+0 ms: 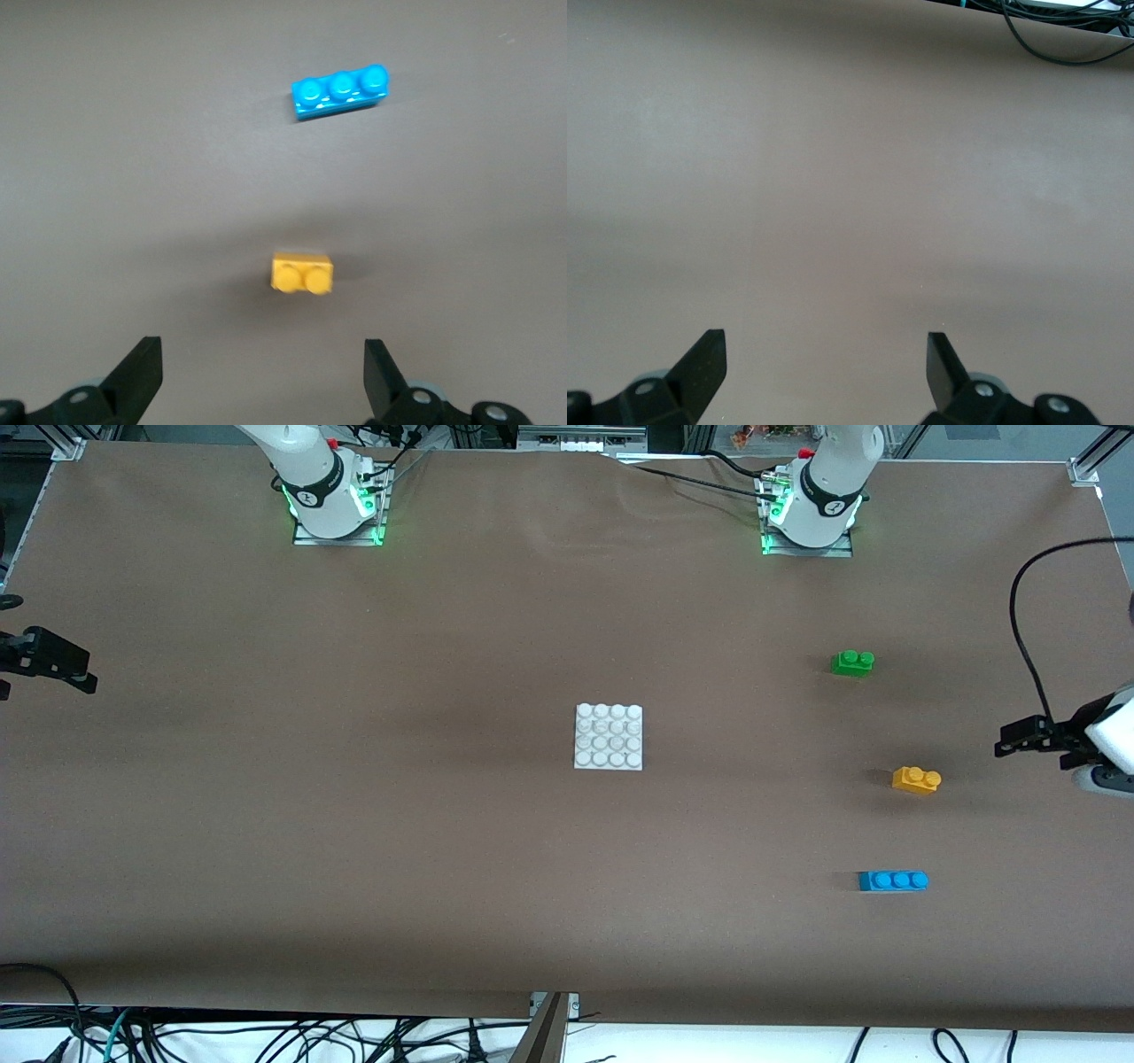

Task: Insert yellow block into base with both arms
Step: 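Reach the left gripper to the yellow brick and grasp it, then lift the yellow brick and carry it over the white base plate, then lower the yellow brick and press it onto the base plate studs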

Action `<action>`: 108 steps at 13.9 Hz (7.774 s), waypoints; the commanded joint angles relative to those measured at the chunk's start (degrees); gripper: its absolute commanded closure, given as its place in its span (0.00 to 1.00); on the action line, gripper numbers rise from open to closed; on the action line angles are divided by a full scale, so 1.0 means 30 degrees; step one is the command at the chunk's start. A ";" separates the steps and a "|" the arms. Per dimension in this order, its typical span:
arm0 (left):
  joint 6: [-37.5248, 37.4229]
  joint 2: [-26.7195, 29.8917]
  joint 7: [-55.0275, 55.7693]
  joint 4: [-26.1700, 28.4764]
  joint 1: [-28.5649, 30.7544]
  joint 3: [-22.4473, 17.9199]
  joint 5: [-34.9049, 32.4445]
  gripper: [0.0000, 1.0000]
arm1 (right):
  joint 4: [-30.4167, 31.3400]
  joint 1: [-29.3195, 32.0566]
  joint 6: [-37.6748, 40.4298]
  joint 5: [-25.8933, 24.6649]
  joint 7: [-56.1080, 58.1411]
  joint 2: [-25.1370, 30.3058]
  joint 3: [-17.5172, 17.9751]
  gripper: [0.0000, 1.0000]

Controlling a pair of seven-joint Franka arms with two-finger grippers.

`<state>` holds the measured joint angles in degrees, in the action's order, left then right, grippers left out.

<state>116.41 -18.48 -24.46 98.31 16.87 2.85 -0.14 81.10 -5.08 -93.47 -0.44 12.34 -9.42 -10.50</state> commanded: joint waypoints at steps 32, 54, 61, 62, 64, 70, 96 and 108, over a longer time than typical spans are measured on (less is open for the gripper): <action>1.2410 -0.3715 -0.3098 0.6929 -0.0175 0.0484 -0.0714 0.73 | -0.0080 0.0110 -0.0043 -0.0176 0.0163 -0.0228 0.0278 0.00; -0.0864 -0.3416 1.6199 -0.2327 -0.7812 0.5992 -0.0421 0.74 | -0.0080 0.0110 -0.0072 -0.0206 0.0192 -0.0257 0.0278 0.00; 0.2768 -0.6699 2.0453 -0.3531 -1.1483 0.5757 -0.1179 0.73 | -0.0080 0.0139 -0.0102 -0.0206 0.0221 -0.0257 0.0249 0.00; 0.2770 -0.6905 2.0515 -0.3386 -1.1512 0.5786 -0.1473 0.74 | -0.0080 0.0139 -0.0102 -0.0206 0.0221 -0.0257 0.0249 0.00; 0.2740 -0.6995 2.0573 -0.3005 -1.2154 0.5758 -0.1564 0.74 | -0.0080 0.0139 -0.0102 -0.0206 0.0250 -0.0257 0.0249 0.00; 0.2770 -0.7200 2.1365 -0.2038 -1.2977 0.5699 -0.3022 0.75 | -0.0080 0.0139 -0.0102 -0.0206 0.0279 -0.0286 0.0249 0.00; 0.4410 -0.8109 2.3679 -0.1480 -1.3680 0.5640 -0.4816 0.74 | -0.0080 0.0139 -0.0102 -0.0206 0.0280 -0.0316 0.0249 0.00; 0.4705 -0.8285 2.4235 -0.1480 -1.3593 0.5669 -0.4963 0.00 | -0.0080 0.0139 -0.0102 -0.0177 0.0280 -0.0316 0.0249 0.00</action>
<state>130.24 -43.42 46.03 93.31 -23.36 19.98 -13.21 81.14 -5.09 -93.69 -0.45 12.34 -10.33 -10.08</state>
